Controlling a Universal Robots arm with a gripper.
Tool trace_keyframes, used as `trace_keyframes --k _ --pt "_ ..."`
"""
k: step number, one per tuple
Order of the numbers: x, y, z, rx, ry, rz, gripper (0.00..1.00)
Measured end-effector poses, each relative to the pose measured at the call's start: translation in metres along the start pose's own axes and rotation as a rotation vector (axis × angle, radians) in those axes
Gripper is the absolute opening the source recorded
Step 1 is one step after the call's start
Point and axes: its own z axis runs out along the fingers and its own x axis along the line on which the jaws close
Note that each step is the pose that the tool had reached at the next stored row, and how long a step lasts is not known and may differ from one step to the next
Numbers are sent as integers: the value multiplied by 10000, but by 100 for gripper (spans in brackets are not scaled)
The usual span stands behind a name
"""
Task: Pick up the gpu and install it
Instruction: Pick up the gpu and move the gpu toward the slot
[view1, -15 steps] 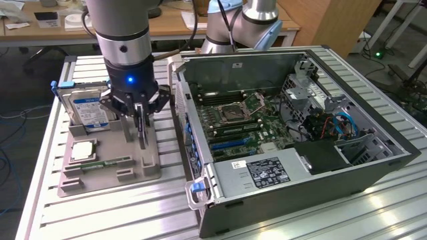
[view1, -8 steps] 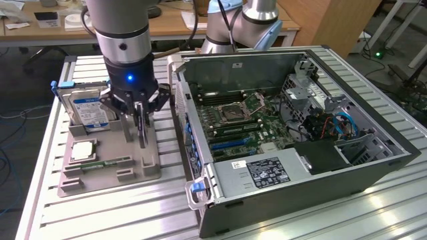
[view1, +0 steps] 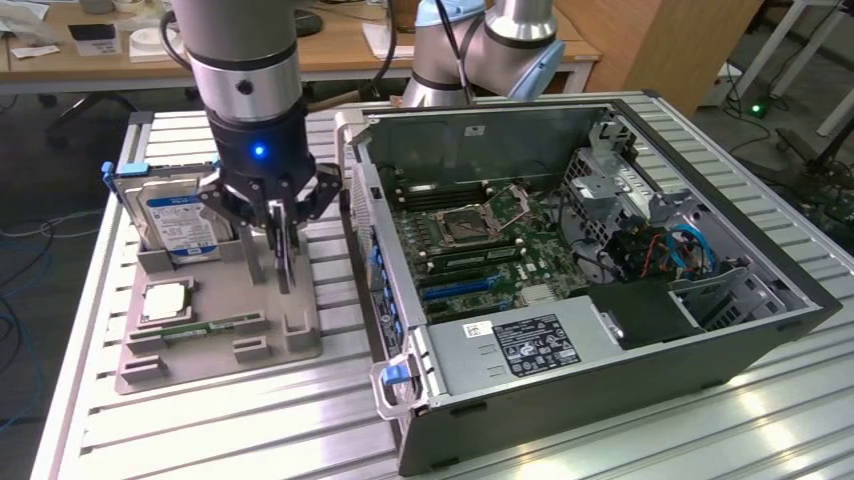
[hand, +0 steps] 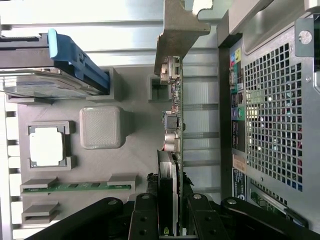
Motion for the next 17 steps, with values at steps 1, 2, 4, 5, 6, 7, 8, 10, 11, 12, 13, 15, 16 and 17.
trace_keyframes --k 1,2,4,5,6,7,8,10,11,12,13,15,16,17 --pt "0 0 -6 0 0 0 27" --pt "0 1 -12 0 1 0 27" --pt "0 1 -22 0 0 0 27" --pt "0 2 -28 0 1 0 27" --pt "0 2 -33 0 0 0 27" --pt "0 2 -39 0 0 0 27" --pt "0 2 -44 0 0 0 27" --pt "-1 3 -53 1 1 0 27" --pt "-1 3 -57 0 0 0 27" --pt "-1 3 -62 0 1 0 27" --pt "-1 4 -66 0 0 0 27" --pt "-1 4 -74 0 0 0 27" --pt "-1 4 -78 0 1 0 27" --pt "-1 5 -82 0 1 0 27"
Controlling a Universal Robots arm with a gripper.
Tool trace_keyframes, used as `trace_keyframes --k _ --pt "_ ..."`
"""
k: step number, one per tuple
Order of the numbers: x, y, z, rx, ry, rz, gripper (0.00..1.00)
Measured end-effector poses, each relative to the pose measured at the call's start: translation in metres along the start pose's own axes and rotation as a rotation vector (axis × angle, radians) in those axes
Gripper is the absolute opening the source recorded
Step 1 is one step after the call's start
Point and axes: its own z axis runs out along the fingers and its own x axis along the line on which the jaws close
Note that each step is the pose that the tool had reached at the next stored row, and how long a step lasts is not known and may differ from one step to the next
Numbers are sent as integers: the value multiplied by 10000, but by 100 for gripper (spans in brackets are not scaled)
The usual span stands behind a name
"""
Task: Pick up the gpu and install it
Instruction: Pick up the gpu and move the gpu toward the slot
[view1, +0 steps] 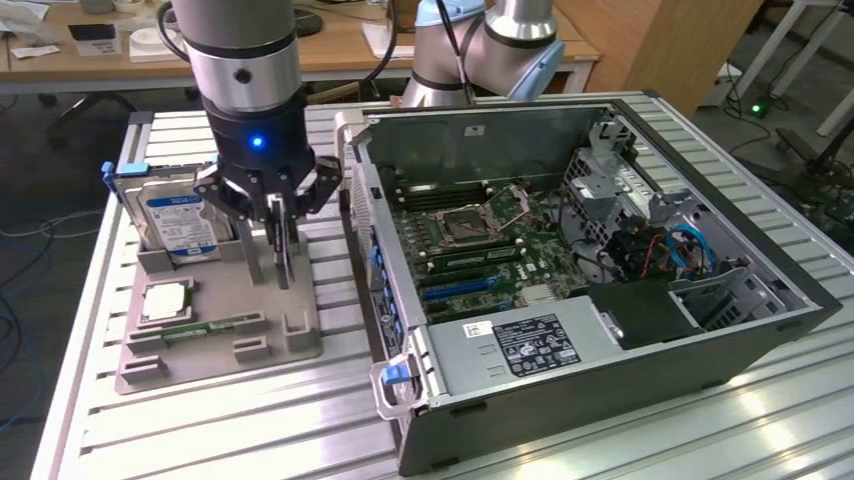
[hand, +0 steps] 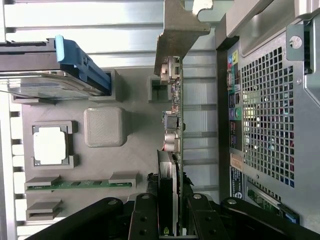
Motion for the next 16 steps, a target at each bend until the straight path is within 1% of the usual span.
trace_keyframes --k 16 --pt "-1 4 -77 -1 -1 0 27"
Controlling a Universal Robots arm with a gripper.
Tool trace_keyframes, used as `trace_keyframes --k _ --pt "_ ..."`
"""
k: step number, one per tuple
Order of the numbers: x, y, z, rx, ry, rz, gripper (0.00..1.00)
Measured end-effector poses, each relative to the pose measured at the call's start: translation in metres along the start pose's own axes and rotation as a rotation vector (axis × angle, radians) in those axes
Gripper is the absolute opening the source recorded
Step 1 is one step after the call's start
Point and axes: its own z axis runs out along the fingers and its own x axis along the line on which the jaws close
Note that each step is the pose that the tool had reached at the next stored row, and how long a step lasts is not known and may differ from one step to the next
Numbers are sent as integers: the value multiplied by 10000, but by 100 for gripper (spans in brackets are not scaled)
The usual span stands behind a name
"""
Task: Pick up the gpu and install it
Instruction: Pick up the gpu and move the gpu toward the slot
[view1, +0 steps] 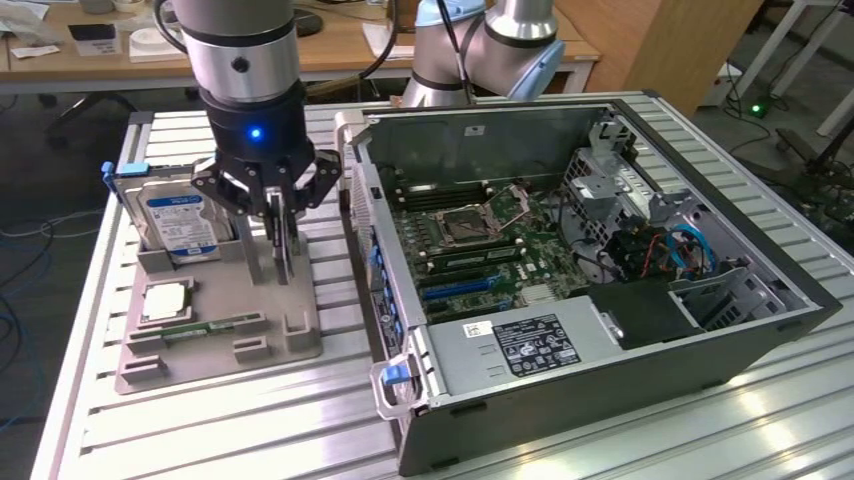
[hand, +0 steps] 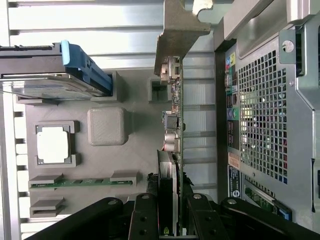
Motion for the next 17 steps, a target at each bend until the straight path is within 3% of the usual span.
trace_keyframes --k 17 --pt "-1 3 -59 1 1 0 27"
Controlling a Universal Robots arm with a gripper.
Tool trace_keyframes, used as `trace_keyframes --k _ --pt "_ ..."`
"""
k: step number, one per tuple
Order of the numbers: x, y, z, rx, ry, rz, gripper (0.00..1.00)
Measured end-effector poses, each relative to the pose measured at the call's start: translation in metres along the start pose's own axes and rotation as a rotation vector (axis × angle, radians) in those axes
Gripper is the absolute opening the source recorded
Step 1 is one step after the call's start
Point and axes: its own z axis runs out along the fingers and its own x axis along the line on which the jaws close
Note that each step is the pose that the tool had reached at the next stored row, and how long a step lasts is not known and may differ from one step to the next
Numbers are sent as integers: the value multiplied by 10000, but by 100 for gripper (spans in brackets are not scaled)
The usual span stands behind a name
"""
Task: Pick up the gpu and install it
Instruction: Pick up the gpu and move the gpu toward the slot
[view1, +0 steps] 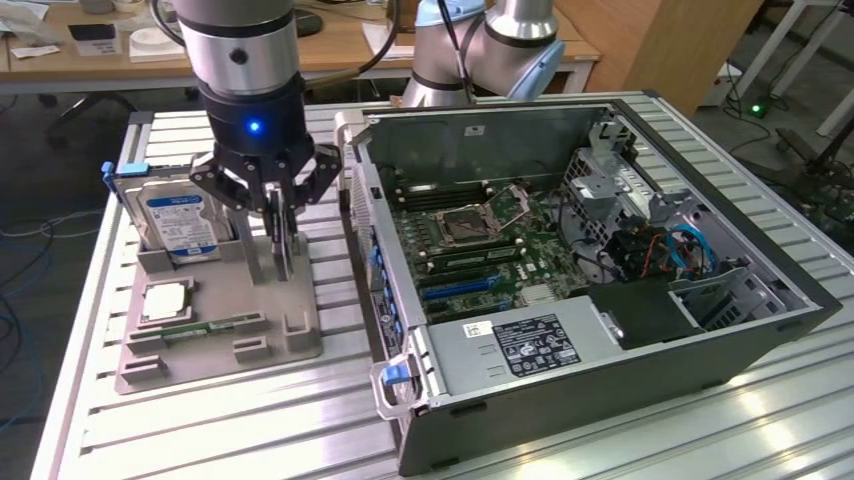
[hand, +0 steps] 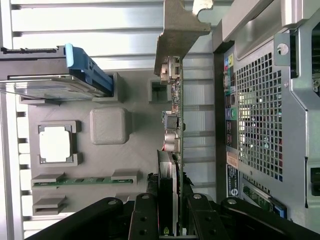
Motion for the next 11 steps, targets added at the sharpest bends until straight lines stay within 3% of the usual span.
trace_keyframes --k 11 --pt "-1 3 -48 0 0 0 27"
